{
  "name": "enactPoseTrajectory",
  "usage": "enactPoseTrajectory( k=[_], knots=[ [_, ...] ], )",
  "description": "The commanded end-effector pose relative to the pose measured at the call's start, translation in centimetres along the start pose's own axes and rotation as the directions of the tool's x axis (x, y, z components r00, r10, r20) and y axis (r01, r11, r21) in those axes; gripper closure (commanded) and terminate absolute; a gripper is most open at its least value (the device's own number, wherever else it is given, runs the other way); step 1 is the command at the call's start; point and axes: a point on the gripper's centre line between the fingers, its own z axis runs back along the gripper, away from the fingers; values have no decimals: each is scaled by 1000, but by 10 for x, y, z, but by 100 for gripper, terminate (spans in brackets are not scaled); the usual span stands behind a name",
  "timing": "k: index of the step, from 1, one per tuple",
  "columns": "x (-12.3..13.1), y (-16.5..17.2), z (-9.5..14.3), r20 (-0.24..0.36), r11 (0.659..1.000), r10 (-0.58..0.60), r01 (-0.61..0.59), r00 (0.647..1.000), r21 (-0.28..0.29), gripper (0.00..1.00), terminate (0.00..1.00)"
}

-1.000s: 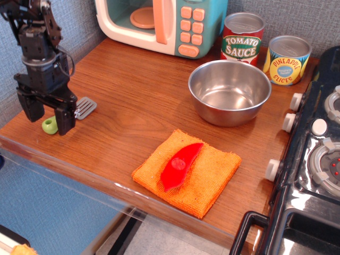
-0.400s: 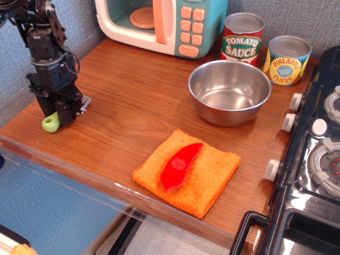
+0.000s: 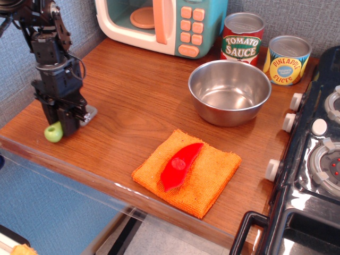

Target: PLACE THE KNIFE VERTICALLY IN FRONT OF THE OVEN

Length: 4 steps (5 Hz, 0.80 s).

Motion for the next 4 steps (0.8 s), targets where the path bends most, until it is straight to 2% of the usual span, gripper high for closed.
enactPoseTrajectory(
  k=[1,3,4],
  knots=[
    [34,8,72,72,996,85,-86,994,12,100,0],
    [78,43,50,7,984,176,-176,984,-10,100,0],
    [102,42,33,-33,989,150,-150,988,2,100,0]
  ],
)
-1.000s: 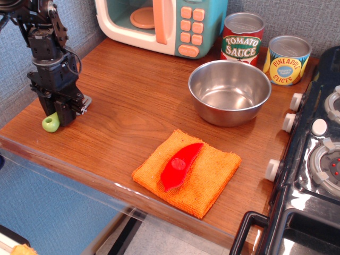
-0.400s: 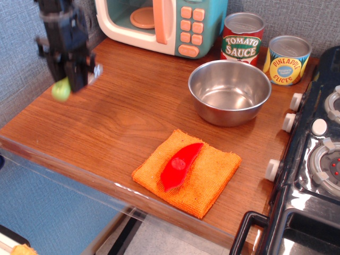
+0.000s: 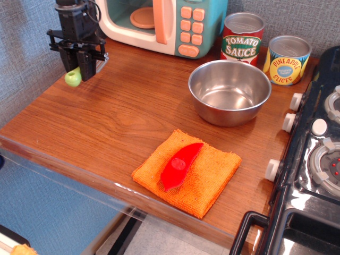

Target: PLACE THE KNIFE VERTICALLY IN FRONT OF THE OVEN

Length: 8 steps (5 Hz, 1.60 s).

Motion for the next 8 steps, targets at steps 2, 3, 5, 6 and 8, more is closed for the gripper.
enactPoseTrajectory(
  k=[2,3,5,6,8],
  knots=[
    [65,-15,14,14,973,-195,191,981,127,100,0],
    [70,-23,14,5,951,-275,271,962,148,100,0],
    [59,-15,15,28,977,-189,185,982,102,0,0],
    [42,-17,45,97,983,-169,161,981,83,0,0],
    [-29,-46,105,168,988,-94,72,981,134,0,0]
  ],
)
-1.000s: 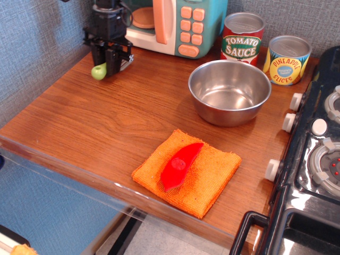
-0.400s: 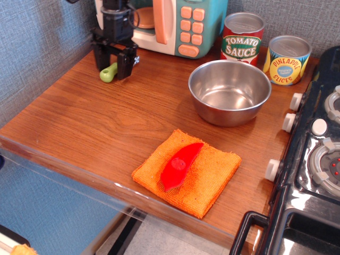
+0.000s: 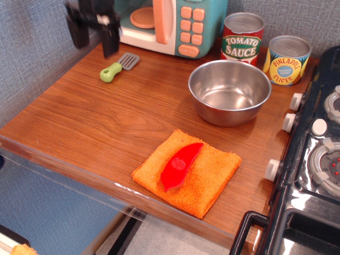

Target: PLACE THE KNIFE VERTICALLY IN FRONT OF THE OVEN

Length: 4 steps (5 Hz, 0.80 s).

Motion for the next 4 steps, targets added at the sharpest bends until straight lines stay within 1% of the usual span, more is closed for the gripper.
enactPoseTrajectory(
  k=[1,2,3,4],
  knots=[
    [-44,-36,32,20,999,14,-15,1000,47,0,0],
    [-52,-43,30,36,999,13,-14,999,31,0,0],
    [-52,-43,30,36,999,13,-14,999,31,0,0],
    [-52,-43,30,36,999,13,-14,999,31,0,100]
  ],
)
